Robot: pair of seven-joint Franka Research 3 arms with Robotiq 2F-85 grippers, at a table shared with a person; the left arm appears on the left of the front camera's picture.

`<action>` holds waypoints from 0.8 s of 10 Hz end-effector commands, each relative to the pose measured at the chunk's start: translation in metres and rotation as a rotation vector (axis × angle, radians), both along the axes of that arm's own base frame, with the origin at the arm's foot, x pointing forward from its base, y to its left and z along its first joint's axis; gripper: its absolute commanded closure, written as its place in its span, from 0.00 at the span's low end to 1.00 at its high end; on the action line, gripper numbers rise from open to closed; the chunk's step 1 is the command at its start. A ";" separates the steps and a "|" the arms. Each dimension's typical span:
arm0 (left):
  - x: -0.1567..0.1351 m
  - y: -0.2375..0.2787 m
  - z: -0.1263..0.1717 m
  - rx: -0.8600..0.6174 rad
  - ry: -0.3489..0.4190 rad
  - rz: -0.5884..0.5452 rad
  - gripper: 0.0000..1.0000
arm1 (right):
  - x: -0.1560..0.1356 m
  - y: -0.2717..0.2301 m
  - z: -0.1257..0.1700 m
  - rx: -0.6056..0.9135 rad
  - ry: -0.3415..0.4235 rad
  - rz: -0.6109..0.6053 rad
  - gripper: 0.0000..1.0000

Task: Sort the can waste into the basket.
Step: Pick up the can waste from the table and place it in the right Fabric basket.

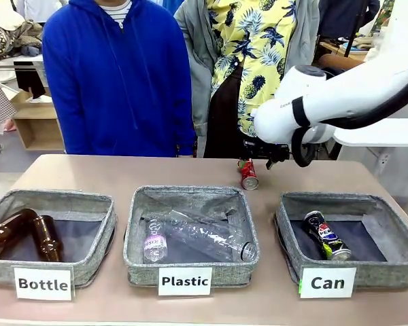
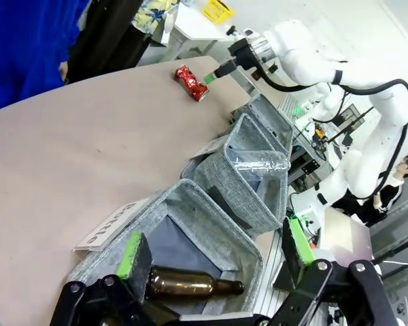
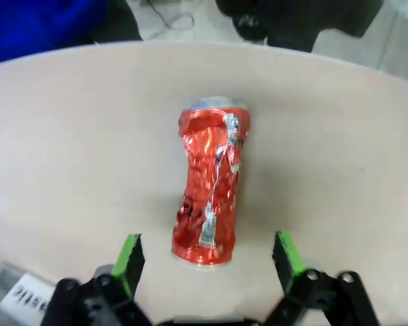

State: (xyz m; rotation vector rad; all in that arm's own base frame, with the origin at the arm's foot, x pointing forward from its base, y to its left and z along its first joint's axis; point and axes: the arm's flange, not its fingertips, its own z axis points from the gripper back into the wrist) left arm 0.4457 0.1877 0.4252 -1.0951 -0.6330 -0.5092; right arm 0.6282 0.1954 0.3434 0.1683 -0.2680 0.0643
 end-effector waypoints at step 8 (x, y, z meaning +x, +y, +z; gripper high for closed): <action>-0.003 -0.001 0.001 0.009 -0.020 0.000 0.00 | 0.055 0.031 -0.025 -0.133 0.174 -0.120 0.70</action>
